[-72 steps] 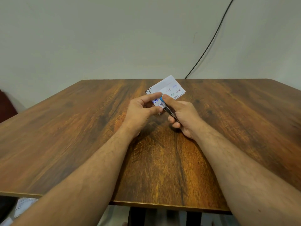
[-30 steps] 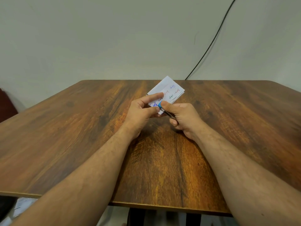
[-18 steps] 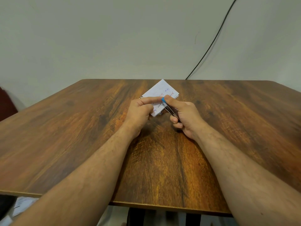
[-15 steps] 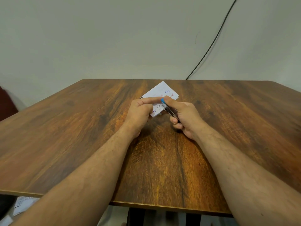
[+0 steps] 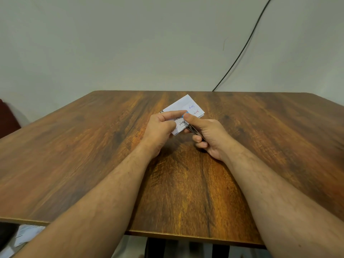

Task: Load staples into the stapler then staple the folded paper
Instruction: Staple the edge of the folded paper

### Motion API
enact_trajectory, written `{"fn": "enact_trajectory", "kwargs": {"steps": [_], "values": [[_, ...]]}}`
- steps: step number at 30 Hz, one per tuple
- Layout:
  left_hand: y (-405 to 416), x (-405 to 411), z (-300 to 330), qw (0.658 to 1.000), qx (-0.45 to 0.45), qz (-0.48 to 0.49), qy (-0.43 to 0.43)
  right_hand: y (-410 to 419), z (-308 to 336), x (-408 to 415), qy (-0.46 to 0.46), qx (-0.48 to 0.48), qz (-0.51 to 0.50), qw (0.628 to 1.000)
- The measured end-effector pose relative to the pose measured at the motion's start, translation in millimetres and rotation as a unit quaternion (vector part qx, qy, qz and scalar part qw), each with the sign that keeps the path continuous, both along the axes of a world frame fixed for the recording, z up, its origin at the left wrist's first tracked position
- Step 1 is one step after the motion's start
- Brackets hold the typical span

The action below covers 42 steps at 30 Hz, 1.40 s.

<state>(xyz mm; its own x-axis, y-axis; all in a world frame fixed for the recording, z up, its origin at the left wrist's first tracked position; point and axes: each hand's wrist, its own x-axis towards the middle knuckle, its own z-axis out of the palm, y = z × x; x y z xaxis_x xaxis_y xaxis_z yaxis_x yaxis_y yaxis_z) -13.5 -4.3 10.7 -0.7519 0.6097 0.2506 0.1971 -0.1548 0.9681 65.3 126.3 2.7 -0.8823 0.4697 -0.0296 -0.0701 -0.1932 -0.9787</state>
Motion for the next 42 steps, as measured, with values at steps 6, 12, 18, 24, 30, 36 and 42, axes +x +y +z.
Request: {"fn": "enact_trajectory", "kwargs": {"steps": [6, 12, 18, 24, 30, 36, 42], "values": [[-1.0, 3.3, 1.2, 1.000, 0.003, -0.011, 0.009, 0.2, 2.5, 2.6, -0.011, 0.020, 0.000, 1.000], [-2.3, 2.4, 0.7, 1.000, -0.003, -0.011, 0.023, -0.5, 2.4, 2.8, -0.014, 0.051, -0.033, 0.998], [-2.9, -0.6, -2.0, 0.999, -0.011, -0.007, 0.041, 0.5, 3.6, 3.9, -0.023, 0.077, -0.053, 0.995], [-1.4, 1.2, -1.3, 1.000, 0.002, -0.009, 0.029, -0.2, 2.0, 3.2, -0.015, 0.082, -0.060, 0.995], [-1.1, 3.5, 1.9, 0.999, 0.031, 0.016, 0.004, -0.8, 5.3, 1.7, 0.015, 0.020, -0.079, 0.997], [-0.6, -8.7, -4.2, 0.999, 0.027, 0.042, 0.005, 7.1, 4.6, 0.9, 0.008, 0.007, -0.122, 0.992], [-1.5, -6.0, -1.6, 0.999, 0.027, 0.046, 0.005, 8.1, 3.8, 1.1, 0.003, 0.015, -0.095, 0.995]]}}
